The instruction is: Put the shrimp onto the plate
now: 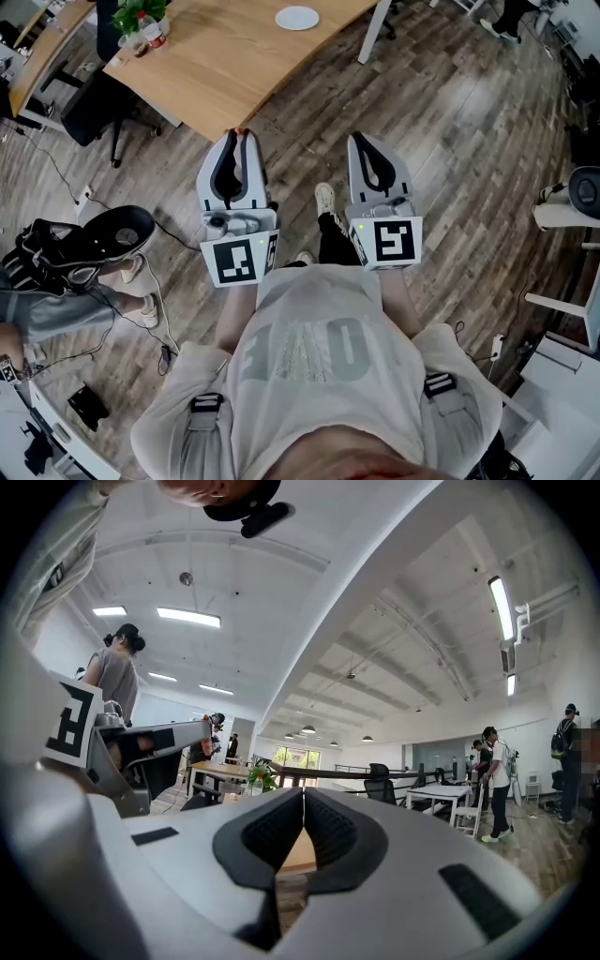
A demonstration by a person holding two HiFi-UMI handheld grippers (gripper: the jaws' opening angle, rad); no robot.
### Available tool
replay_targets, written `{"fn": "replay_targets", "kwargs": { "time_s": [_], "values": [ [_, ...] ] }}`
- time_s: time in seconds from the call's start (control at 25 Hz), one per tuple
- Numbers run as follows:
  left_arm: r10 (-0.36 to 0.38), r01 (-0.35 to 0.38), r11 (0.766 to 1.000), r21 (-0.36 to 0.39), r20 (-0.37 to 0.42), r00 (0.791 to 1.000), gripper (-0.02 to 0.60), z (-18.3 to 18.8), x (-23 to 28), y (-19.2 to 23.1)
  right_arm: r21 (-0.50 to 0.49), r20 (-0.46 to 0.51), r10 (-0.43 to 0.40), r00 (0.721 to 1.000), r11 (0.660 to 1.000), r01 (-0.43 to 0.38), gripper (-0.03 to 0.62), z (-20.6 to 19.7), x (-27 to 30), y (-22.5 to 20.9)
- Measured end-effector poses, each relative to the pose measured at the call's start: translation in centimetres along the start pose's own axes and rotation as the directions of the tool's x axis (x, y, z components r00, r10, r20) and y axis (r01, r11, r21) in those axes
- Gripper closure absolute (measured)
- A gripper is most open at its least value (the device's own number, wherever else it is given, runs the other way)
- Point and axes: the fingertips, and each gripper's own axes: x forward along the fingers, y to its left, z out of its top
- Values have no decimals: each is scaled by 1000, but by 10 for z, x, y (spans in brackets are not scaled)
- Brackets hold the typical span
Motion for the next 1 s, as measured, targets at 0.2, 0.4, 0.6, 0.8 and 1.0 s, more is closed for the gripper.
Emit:
{"fn": "replay_targets", "kwargs": {
  "time_s": [0.2, 0.4, 0.6, 0.8, 1.0],
  "values": [
    [11, -10, 1000, 2, -10, 1000, 522, -22, 39, 2, 10, -4, 11, 1000, 1000, -11, 574, -11, 37, -28],
    [37, -37, 999, 17, -12, 999, 522, -40, 91, 3, 12, -1, 31, 1000, 999, -31, 574, -18, 86, -68],
    [65, -63, 997, 35, -39, 997, 522, -61, 144, 2, 21, -5, 63, 998, 998, -63, 574, -22, 135, -107],
    [94, -92, 994, 50, -43, 995, 522, -77, 196, 4, 35, -3, 87, 996, 996, -87, 574, -29, 180, -143],
    [128, -126, 991, 51, -39, 991, 522, -94, 246, 3, 45, -24, 108, 994, 993, -107, 574, -40, 222, -181]
  ]
}}
